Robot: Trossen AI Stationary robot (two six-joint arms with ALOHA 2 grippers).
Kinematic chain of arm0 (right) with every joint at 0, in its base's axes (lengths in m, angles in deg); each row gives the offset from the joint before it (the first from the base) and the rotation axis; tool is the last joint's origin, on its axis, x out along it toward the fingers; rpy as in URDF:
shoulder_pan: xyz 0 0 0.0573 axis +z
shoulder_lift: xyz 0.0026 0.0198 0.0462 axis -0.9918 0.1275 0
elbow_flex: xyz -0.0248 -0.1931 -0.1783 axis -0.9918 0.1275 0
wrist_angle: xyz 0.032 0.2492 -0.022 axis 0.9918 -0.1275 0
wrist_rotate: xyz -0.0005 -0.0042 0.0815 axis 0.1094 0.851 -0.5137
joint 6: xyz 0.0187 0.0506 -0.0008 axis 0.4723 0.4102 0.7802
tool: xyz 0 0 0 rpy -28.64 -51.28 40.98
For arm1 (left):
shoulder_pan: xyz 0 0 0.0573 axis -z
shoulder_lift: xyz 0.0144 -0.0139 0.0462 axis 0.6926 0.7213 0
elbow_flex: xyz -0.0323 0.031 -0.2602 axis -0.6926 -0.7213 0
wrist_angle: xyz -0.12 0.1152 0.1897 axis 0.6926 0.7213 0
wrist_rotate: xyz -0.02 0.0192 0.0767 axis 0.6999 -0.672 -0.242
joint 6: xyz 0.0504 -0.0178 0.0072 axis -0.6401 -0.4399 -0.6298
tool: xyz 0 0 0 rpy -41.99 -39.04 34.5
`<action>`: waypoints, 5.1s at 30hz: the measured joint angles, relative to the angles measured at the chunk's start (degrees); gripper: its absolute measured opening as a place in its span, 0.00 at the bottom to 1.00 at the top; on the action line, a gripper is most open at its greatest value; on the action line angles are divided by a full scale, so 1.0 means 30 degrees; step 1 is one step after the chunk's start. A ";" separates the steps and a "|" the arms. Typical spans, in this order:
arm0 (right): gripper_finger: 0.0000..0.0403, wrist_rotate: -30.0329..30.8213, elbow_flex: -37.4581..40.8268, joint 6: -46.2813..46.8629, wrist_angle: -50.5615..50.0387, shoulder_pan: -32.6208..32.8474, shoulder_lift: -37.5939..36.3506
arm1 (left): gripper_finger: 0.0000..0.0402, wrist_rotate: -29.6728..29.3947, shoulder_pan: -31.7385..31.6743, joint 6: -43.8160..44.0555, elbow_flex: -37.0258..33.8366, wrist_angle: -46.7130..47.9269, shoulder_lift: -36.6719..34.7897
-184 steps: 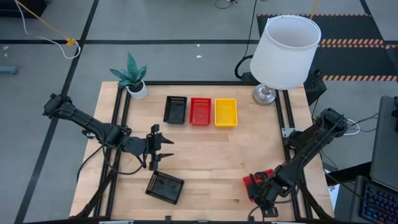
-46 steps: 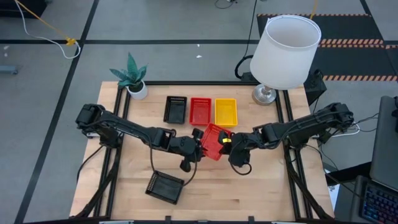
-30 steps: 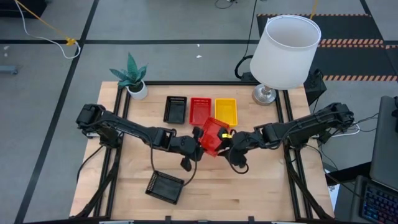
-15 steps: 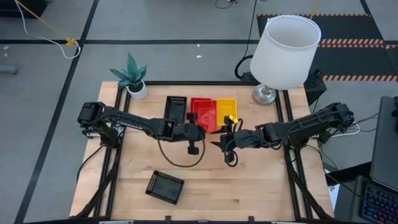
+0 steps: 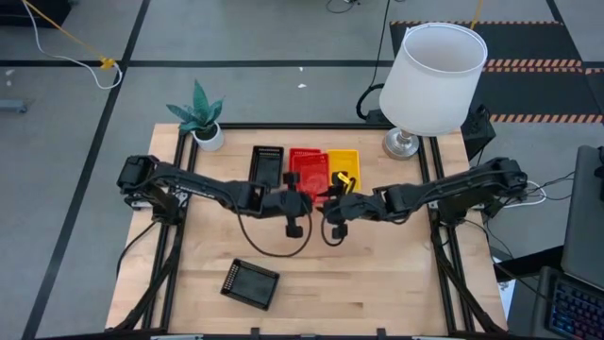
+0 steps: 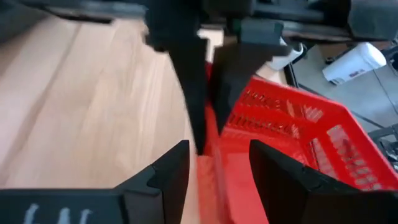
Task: Stack baskets by color
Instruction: Stack the bottom red bin on the stacked red bins
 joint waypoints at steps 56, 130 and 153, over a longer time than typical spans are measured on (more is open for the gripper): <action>0.01 -0.0037 -0.4250 -0.1863 -0.3816 -0.0295 0.0236 | 0.38 -0.4245 0.4349 0.8166 -0.0656 0.8419 -0.6994; 0.01 -0.4540 0.3985 -0.3204 1.0068 -0.6019 0.4156 | 0.34 -0.7206 0.9085 0.9615 -0.9949 -0.2596 -0.6951; 0.26 -0.4973 0.3985 -0.2994 1.0153 -0.6019 0.4237 | 0.34 -0.7210 0.9085 0.9604 -0.9945 -0.2596 -0.6951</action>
